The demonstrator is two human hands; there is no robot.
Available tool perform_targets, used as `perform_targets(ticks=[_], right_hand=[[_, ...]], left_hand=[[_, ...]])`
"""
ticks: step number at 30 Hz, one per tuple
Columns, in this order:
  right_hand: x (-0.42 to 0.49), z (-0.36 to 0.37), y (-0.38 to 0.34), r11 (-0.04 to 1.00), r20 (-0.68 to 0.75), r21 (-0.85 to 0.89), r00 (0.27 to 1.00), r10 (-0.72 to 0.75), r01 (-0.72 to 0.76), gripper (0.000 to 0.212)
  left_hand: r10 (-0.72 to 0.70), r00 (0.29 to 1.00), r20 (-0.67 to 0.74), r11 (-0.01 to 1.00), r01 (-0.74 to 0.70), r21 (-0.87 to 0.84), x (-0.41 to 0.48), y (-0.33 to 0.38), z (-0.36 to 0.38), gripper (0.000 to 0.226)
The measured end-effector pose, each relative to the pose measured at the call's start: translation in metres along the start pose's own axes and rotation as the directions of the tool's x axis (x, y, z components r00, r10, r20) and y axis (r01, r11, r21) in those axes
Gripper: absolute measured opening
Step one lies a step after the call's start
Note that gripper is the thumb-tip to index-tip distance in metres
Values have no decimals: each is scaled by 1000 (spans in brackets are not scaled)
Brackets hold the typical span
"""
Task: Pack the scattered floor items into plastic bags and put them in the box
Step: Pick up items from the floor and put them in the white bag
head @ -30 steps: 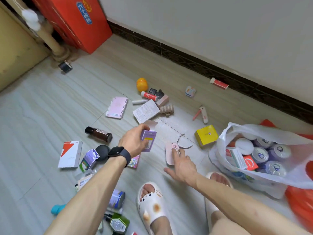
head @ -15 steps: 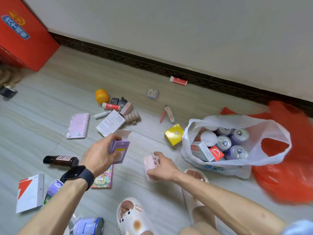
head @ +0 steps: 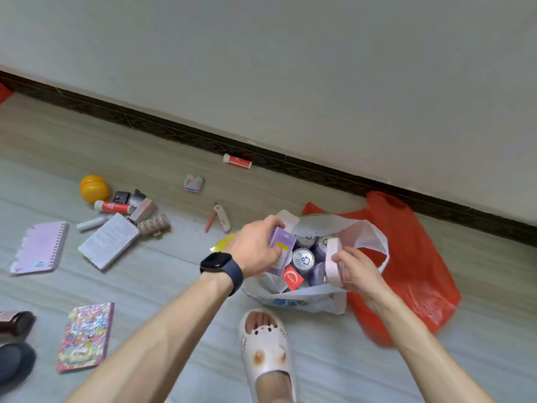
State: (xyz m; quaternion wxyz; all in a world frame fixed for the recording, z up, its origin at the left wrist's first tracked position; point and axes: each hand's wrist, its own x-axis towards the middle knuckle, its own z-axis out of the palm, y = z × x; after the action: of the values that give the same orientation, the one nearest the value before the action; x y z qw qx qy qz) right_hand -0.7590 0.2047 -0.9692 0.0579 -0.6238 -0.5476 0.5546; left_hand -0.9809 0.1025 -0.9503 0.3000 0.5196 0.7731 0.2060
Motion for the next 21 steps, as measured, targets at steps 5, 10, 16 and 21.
perform_targets(ticks=[5,10,16,21], right_hand=[[34,-3,-15,869,6,-494,1000,10,-5,47],[44,2,-13,767,0,-636,993,-116,89,54],[53,-10,20,593,-88,-799,954,-286,105,51],[52,-44,33,595,-345,-801,864,-367,-67,51]], left_hand=[[-66,988,137,996,74,-58,21,14,88,46],[3,975,222,998,-16,60,23,6,117,61],[100,995,28,903,-102,417,21,-12,89,64],[13,1000,-22,658,8,753,7,-49,46,69]])
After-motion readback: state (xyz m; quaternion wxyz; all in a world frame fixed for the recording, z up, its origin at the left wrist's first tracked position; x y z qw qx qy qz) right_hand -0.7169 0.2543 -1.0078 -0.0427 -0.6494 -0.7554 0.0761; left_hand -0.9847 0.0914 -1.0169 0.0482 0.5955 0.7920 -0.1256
